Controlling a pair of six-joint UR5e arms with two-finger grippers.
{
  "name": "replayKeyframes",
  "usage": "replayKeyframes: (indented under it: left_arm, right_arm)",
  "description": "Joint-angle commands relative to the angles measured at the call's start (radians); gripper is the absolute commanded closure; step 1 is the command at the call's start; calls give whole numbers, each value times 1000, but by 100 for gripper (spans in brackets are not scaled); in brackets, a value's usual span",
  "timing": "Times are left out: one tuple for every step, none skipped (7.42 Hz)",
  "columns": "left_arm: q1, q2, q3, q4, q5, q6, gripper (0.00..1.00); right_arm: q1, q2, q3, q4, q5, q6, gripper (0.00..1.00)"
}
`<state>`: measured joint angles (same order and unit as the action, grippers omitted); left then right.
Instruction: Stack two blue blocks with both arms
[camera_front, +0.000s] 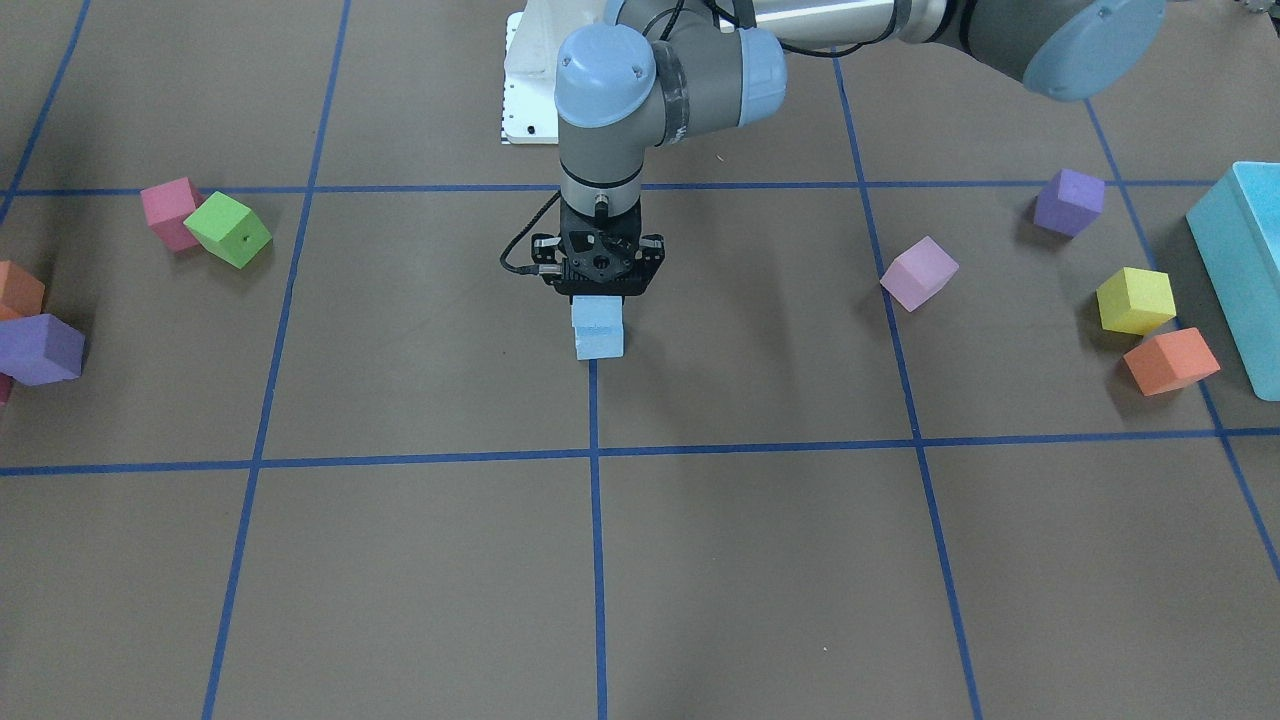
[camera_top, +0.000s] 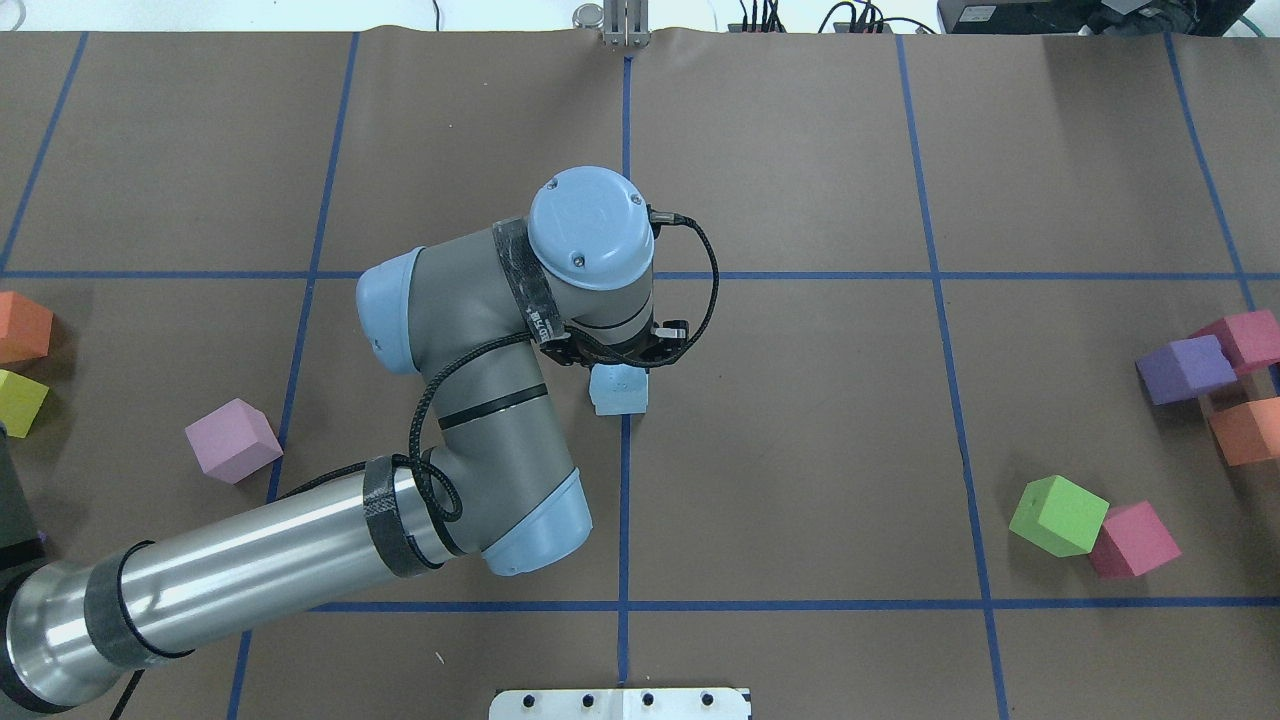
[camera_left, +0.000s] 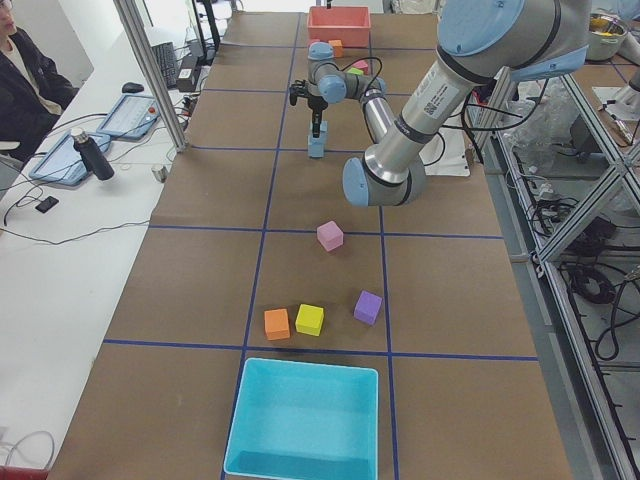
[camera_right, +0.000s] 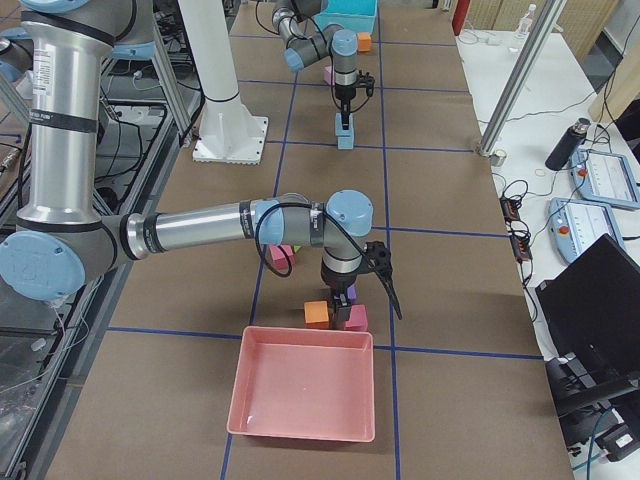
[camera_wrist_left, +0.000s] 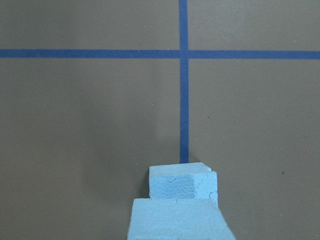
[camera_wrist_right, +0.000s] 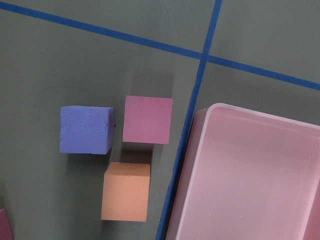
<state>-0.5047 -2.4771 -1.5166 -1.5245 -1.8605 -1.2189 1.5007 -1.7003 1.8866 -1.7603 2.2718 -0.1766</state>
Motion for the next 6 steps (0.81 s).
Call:
replayKeyframes:
  left_arm:
    - [0,-2,4,6,-3,-2,100]
    - [0,-2,4,7,-12,-2,100]
    - [-1,-2,4,10,-25,-4,100]
    - [-2,-2,4,10,-26,-10,100]
    - [-5,0,4,10,-26,-11,100]
    - [-9,0,4,10,-26,-11,100]
  right_arm:
    - [0,1,-4,-1,0,0,0]
    - [0,1,-6,1,0,0,0]
    - [0,1,-6,1,0,2,0]
    - [0,1,-6,1,0,0,0]
    - [0,1,-6,1,0,0,0]
    - [0,1,-6,-1,0,0,0]
